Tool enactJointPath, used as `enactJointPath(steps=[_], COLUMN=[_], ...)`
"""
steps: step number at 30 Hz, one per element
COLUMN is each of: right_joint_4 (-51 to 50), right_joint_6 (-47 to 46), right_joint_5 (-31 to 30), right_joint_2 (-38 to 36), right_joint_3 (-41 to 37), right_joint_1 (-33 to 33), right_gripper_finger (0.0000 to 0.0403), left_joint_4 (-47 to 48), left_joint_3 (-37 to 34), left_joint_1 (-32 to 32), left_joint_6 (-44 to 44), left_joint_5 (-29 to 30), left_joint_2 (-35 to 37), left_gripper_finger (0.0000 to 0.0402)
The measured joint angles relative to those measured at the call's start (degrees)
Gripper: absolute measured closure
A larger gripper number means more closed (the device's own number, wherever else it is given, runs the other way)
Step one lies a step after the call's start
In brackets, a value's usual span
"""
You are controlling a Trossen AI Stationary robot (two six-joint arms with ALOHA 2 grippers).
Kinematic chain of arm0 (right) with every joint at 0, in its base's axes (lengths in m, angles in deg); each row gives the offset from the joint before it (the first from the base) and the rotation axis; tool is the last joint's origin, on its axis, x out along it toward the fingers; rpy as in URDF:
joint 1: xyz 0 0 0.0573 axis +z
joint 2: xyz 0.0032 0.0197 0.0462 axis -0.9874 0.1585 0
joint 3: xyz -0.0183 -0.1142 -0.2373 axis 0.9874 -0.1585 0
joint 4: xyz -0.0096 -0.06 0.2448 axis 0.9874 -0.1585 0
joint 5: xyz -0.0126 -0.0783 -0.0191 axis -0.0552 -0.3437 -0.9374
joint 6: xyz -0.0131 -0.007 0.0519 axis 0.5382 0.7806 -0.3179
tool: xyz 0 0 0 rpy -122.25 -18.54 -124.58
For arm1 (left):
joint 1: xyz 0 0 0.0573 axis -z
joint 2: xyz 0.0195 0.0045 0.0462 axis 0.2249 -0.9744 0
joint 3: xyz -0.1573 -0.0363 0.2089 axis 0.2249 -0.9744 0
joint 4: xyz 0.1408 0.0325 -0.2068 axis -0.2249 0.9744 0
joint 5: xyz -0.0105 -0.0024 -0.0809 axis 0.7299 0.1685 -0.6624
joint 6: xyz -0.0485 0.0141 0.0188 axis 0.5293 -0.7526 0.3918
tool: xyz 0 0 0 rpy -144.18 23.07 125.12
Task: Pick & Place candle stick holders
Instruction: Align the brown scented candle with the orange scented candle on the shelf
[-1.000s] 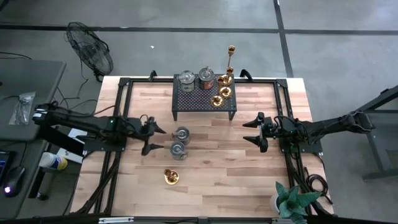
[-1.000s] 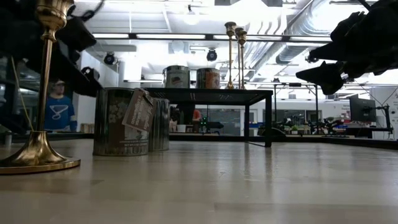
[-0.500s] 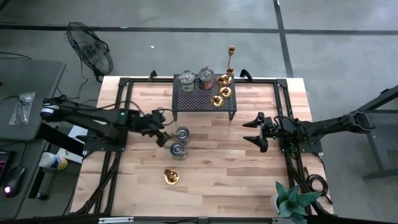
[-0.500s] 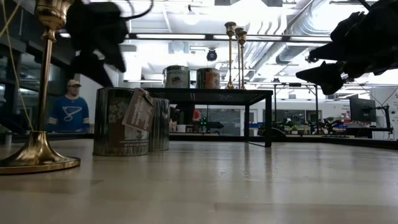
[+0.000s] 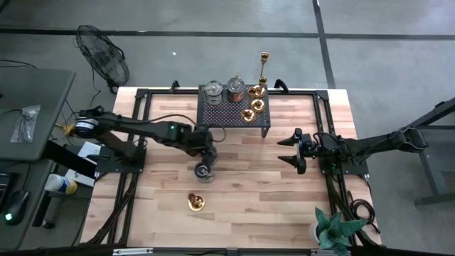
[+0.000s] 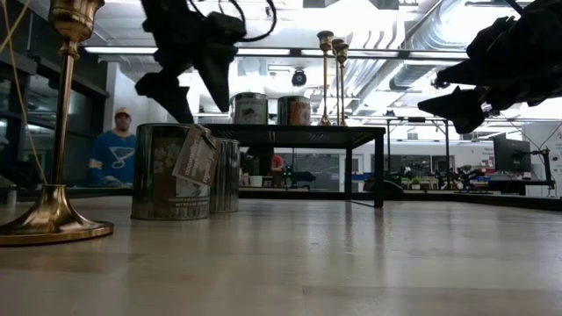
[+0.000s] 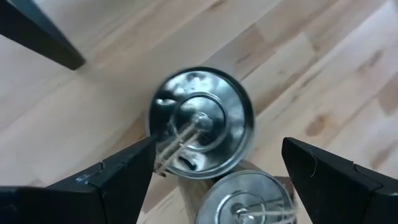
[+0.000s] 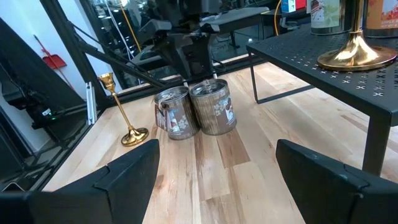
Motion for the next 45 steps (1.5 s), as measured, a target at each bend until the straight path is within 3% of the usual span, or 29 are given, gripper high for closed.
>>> enactJointPath(steps=[8, 12, 21, 45], right_joint_4=[-0.08, -0.07, -0.09, -0.04], right_joint_6=[0.0, 0.01, 0.01, 0.01], right_joint_5=[0.01, 0.01, 0.0, 0.0], right_joint_2=[0.01, 0.01, 0.01, 0.08], right_joint_3=[0.0, 0.0, 0.0, 0.0], right_joint_1=[0.0, 0.0, 0.0, 0.0], right_gripper_finger=[0.0087, 0.0087, 0.0087, 0.0087], left_joint_4=[10.53, 11.51, 19.93, 14.67], left_joint_3=[10.64, 13.74, 14.1, 14.06], left_joint_1=[-2.21, -2.99, -3.85, -4.32], left_joint_6=[1.84, 3.21, 6.39, 8.2], left_joint_5=[0.12, 1.26, 1.95, -1.14], left_joint_2=[-5.2, -5.41, -5.44, -10.32], left_gripper_finger=[0.0057, 0.0057, 0.0057, 0.0056])
